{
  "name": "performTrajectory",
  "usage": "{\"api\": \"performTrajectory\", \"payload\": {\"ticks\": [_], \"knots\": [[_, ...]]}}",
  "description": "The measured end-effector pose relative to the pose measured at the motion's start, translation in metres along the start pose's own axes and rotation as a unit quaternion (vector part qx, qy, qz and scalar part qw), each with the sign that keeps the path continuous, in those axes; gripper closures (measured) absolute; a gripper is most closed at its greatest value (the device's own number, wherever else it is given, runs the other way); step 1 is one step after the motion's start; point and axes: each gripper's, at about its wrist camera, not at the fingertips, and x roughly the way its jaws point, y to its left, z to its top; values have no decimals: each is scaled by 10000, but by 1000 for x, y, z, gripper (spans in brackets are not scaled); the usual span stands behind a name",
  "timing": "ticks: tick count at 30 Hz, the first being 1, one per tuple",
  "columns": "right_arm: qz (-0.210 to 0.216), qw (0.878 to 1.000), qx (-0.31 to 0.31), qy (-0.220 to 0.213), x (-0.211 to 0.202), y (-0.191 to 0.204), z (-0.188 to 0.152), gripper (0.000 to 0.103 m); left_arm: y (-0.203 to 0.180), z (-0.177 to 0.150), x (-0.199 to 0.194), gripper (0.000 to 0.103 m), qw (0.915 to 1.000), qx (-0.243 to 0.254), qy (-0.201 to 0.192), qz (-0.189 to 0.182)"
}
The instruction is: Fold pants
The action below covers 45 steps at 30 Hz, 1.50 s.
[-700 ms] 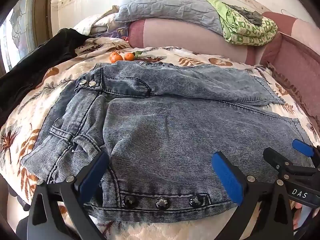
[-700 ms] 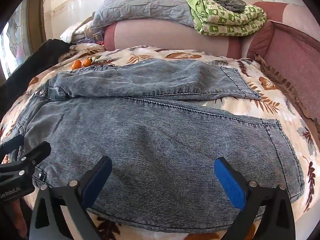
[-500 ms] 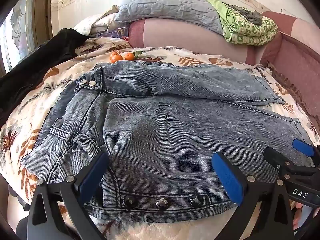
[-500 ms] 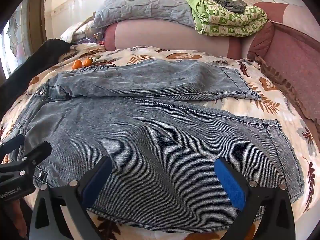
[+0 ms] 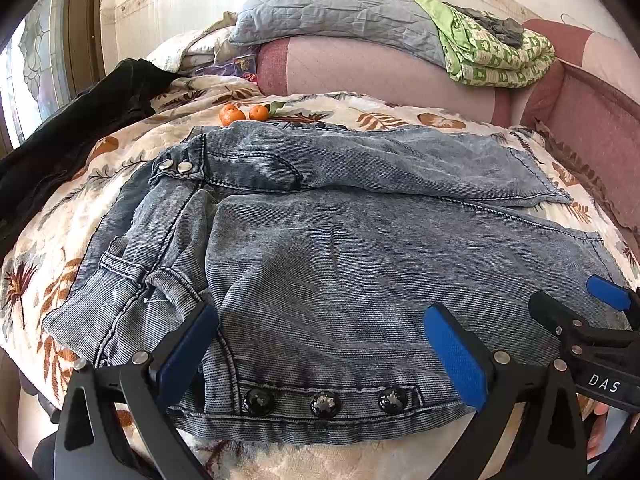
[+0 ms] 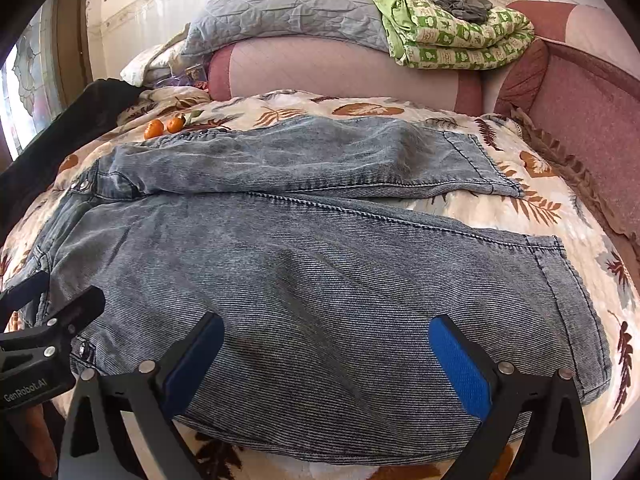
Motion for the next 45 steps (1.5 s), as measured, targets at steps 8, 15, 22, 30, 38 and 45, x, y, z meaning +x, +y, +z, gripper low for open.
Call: {"api": "performTrajectory", "payload": {"ticks": [8,15,22,30,38,45], "knots": [[10,10000,29,-12,0,0,-1,0,0,0,0,0,10000,-5,-3,-6],[27,10000,51,-13,1,-1,-1,0,-1,-1,0,0,10000,-9,6,-5],[-85,9997,-37,-237,1,0,-2,0,2,-1,1,0,10000,-73,19,-61],[-53,9994,9,-332,-1,-2,-1,0,0,-2,2,0,10000,-18,19,6],[13,9996,90,-267,-2,-4,0,0,-5,-3,4,0,9999,105,15,103],[-41,9997,29,-223,-1,-3,-1,0,-3,-3,3,0,10000,33,31,41]]}}
